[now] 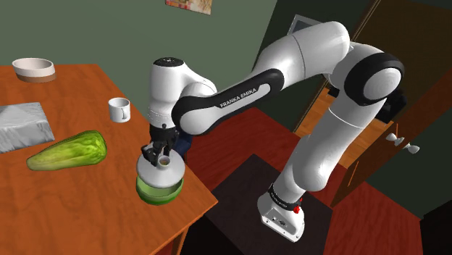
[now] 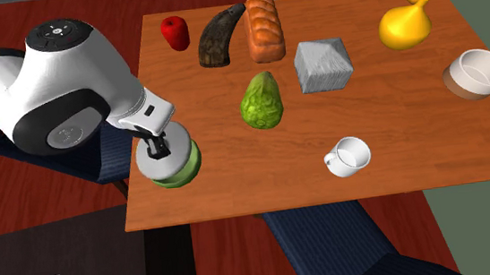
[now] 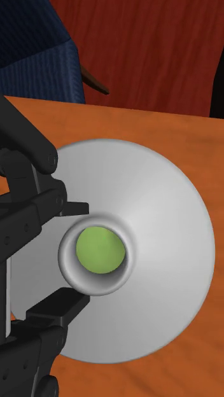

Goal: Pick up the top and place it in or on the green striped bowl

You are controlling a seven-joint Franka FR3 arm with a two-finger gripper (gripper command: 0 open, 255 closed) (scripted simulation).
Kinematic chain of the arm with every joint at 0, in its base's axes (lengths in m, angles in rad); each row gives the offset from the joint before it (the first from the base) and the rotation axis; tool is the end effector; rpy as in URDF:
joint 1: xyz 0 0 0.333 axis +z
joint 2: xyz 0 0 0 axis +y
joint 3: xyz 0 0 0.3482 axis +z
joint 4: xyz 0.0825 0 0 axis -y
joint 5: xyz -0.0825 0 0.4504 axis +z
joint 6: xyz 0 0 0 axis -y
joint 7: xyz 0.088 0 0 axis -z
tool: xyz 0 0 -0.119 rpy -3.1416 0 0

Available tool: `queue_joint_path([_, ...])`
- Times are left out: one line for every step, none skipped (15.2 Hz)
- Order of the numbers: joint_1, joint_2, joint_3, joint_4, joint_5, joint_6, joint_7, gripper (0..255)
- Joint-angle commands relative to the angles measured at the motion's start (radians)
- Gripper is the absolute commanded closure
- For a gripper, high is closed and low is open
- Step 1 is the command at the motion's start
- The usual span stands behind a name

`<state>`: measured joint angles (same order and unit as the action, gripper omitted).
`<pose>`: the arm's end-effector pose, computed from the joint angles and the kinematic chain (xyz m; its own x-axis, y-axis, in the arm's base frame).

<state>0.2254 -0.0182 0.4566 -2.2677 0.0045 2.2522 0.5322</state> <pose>0.4399 0.3575 0.3443 0.9892 0.1464 0.0030 0.1464 -0.9892 0.0035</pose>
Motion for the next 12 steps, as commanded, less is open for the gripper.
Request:
queue_joint_path([0.001, 0.015, 0.002, -0.014, -0.009, 0.029, 0.009, 255])
queue_joint_path([0.002, 0.024, 0.002, -0.02, -0.014, 0.042, 0.013, 255])
queue_joint_path([0.002, 0.033, 0.002, -0.025, -0.02, 0.055, 0.017, 255])
queue_joint_path([0.002, 0.043, 0.002, -0.03, -0.026, 0.069, 0.021, 255])
queue_joint_path([0.002, 0.052, 0.002, -0.034, -0.032, 0.082, 0.026, 255])
queue_joint_path([0.003, 0.062, 0.002, -0.039, -0.038, 0.095, 0.031, 255])
queue_joint_path([0.003, 0.072, 0.001, -0.043, -0.045, 0.108, 0.035, 255])
queue_joint_path([0.004, 0.082, 0.001, -0.047, -0.052, 0.122, 0.041, 255])
queue_joint_path([0.004, 0.09, 0.0, -0.05, -0.057, 0.131, 0.044, 255])
queue_joint_path([0.004, 0.09, 0.0, -0.05, -0.057, 0.131, 0.044, 255])
queue_joint_path([0.004, 0.09, 0.0, -0.05, -0.057, 0.131, 0.044, 255])
queue_joint_path([0.004, 0.09, 0.0, -0.05, -0.057, 0.131, 0.044, 255])
